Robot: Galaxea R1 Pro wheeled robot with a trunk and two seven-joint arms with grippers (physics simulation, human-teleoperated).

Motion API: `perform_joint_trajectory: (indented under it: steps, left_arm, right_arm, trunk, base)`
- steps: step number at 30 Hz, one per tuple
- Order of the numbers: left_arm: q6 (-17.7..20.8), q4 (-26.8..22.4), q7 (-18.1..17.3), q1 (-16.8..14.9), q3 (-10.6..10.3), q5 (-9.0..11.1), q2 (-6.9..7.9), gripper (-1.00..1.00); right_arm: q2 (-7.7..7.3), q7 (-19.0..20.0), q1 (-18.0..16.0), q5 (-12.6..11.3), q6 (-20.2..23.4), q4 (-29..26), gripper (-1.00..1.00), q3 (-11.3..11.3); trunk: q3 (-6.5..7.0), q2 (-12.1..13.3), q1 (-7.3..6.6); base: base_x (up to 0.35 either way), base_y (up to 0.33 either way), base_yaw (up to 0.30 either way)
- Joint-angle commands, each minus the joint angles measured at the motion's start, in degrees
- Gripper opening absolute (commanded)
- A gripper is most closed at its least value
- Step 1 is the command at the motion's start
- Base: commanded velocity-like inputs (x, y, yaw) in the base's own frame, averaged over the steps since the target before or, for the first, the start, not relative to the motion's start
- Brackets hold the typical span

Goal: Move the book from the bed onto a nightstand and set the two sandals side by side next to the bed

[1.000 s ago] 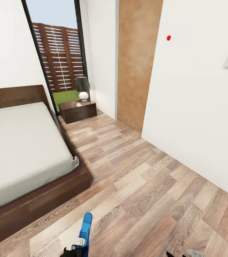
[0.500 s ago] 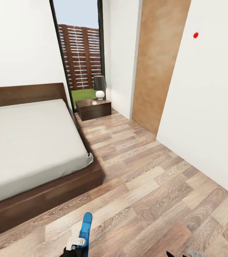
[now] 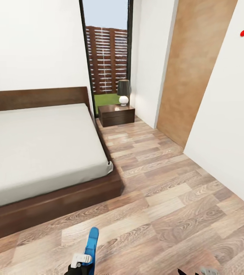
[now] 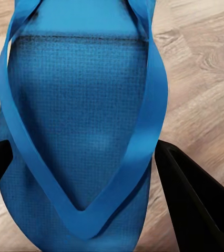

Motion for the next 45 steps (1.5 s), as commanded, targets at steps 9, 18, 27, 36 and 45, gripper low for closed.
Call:
perform_joint_trajectory:
  steps: [9,18,27,36,45]
  left_arm:
    - [0.0,0.1,-0.4,-0.1,0.4,0.0,0.00,-1.00]
    - [0.0,0.0,-0.4,-0.1,0.4,0.1,0.00,-1.00]
    - [0.0,0.0,-0.4,-0.1,0.4,0.1,0.00,-1.00]
    - [0.0,0.1,-0.4,-0.1,0.4,0.1,0.00,-1.00]
    - [0.0,0.1,-0.4,-0.1,0.4,0.1,0.00,-1.00]
  right_arm:
    - [0.01,0.3,0.0,0.2,0.0,0.1,1.00,-0.5]
    - [-0.03,0.4,0.0,0.2,0.0,0.1,1.00,-0.5]
    - [-0.07,0.4,0.0,0.2,-0.1,0.1,1.00,-0.6]
    - [-0.07,0.4,0.0,0.2,0.0,0.1,1.00,-0.6]
    - [-0.07,0.4,0.0,0.2,0.0,0.1,1.00,-0.7]
  trunk:
    - [-0.28,0.0,-0.01]
    - [-0.51,0.0,-0.01]
    - [-0.75,0.0,-0.01]
    - [-0.98,0.0,-0.01]
    - [-1.21,0.0,-0.01]
  base:
    - [0.000,-0.025,0.284]
    - [0.000,0.000,0.284]
    - [0.000,0.000,0.284]
    - [0.000,0.000,0.284]
    - [0.000,0.000,0.274]
